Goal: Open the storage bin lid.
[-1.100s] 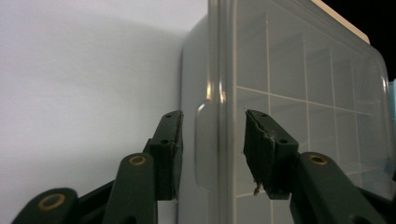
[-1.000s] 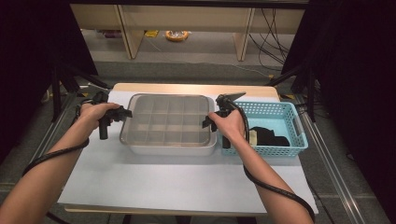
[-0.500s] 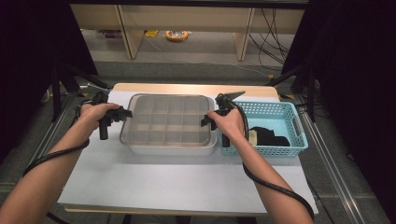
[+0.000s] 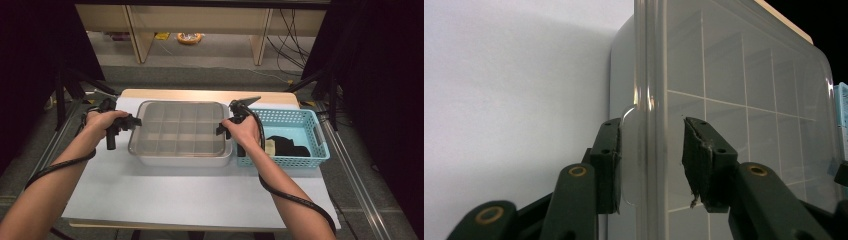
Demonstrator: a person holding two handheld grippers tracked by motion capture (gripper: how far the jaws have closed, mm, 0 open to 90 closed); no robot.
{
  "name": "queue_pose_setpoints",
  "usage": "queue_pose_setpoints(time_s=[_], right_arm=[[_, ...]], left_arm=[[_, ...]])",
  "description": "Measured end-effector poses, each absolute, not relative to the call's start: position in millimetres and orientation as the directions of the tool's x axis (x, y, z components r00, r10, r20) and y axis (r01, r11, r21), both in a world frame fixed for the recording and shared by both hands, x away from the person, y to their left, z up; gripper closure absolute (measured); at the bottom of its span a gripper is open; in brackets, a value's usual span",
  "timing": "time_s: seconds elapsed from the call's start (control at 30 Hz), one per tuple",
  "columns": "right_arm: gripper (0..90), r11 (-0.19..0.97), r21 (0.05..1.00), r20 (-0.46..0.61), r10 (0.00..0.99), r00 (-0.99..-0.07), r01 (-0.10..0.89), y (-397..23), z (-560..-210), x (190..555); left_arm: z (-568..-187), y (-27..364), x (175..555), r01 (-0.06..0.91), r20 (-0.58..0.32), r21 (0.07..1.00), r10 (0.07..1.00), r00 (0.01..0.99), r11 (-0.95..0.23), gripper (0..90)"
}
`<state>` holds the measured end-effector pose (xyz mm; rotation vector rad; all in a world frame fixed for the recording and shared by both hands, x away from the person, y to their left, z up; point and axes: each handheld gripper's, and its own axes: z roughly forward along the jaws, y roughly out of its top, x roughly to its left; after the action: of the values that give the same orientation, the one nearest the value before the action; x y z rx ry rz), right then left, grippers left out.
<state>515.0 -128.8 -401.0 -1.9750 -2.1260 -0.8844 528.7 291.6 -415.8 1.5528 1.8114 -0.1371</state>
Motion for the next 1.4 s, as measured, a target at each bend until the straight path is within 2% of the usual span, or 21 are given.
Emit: queue_pose_setpoints(time_s=[0.07, 0.3, 0.33, 0.53, 0.67, 0.7, 0.77, 1.4], right_arm=[[63.3, -0.061, 0.324, 0.504, 0.856, -0.118, 0.944, -135, -403, 515], [67.9, -0.084, 0.302, 0.546, 0.832, -0.100, 0.949, -145, -406, 514], [68.4, -0.122, 0.264, 0.573, 0.817, -0.054, 0.957, -143, -403, 512], [72.0, -0.094, 0.306, 0.577, 0.810, -0.106, 0.947, -147, -401, 509], [74.5, -0.142, 0.287, 0.598, 0.799, -0.062, 0.947, -144, -393, 505], [75.1, -0.131, 0.315, 0.599, 0.796, -0.090, 0.940, -145, -393, 504], [75.9, -0.137, 0.308, 0.606, 0.791, -0.084, 0.941, -146, -389, 502], [76.7, -0.102, 0.332, 0.601, 0.789, -0.127, 0.938, -137, -372, 479]], left_arm=[[-415, 292, 529, 0.892, -0.583, 0.366, 0.813, -0.003, 0.266, 60.4], [-415, 292, 528, 0.891, -0.584, 0.364, 0.812, -0.008, 0.271, 61.1], [-414, 292, 527, 0.892, -0.582, 0.364, 0.813, -0.007, 0.268, 61.2], [-408, 295, 525, 0.881, -0.583, 0.389, 0.812, 0.011, 0.268, 61.4], [-403, 297, 522, 0.873, -0.583, 0.402, 0.812, 0.013, 0.275, 61.3], [-401, 298, 520, 0.869, -0.596, 0.404, 0.803, 0.015, 0.284, 61.3], [-397, 300, 518, 0.865, -0.596, 0.417, 0.802, 0.028, 0.280, 61.5], [-376, 309, 494, 0.849, -0.574, 0.464, 0.816, 0.069, 0.254, 61.3]])
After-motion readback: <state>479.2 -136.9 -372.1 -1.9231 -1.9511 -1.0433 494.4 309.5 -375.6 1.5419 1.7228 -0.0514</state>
